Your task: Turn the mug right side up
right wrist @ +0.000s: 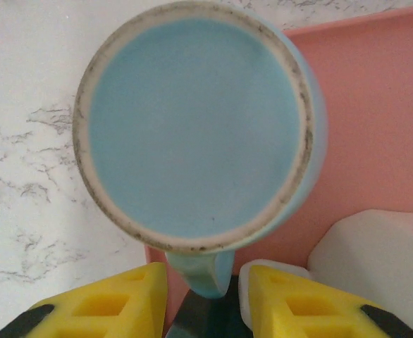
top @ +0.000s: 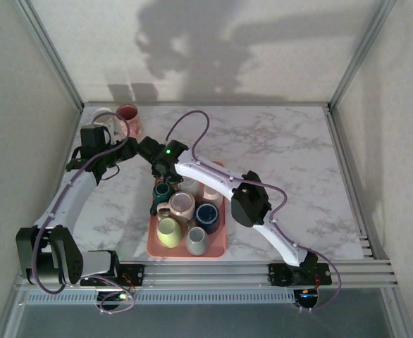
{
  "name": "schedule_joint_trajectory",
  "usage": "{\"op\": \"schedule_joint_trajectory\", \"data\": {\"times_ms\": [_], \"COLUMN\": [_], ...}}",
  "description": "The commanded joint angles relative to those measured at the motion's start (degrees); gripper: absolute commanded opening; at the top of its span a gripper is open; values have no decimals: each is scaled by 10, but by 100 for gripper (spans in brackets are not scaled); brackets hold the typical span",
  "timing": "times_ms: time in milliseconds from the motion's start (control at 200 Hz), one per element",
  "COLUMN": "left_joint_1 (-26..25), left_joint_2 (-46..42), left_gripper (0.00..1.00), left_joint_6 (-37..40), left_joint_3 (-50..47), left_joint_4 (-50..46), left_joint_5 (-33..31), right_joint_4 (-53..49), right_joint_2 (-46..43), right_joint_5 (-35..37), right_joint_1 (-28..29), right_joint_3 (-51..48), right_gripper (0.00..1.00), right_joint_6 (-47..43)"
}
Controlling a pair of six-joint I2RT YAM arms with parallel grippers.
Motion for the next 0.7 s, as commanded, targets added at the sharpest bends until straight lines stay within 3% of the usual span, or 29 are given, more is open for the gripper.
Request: {"op": "schedule_joint_trajectory", "data": {"times_ms": [0, 411, 696], "left_joint_1": [6, 6, 6], "left_joint_2": [-9, -9, -6], "left_gripper": [57, 57, 57], "left_joint_6": [7, 7, 6], "left_joint_3": [-1, -4, 1], "left_joint_4": [-3, -3, -6], "left_joint_5": [3, 6, 7], "right_joint_4": [0, -35, -31], "right_joint_2": [20, 22, 31], "right_joint_5": [14, 40, 40], "right_joint_1": [-7, -10, -15], "right_joint_3": [21, 31, 36], "right_gripper": [36, 26, 29], "right_joint_6": [-9, -85, -98]}}
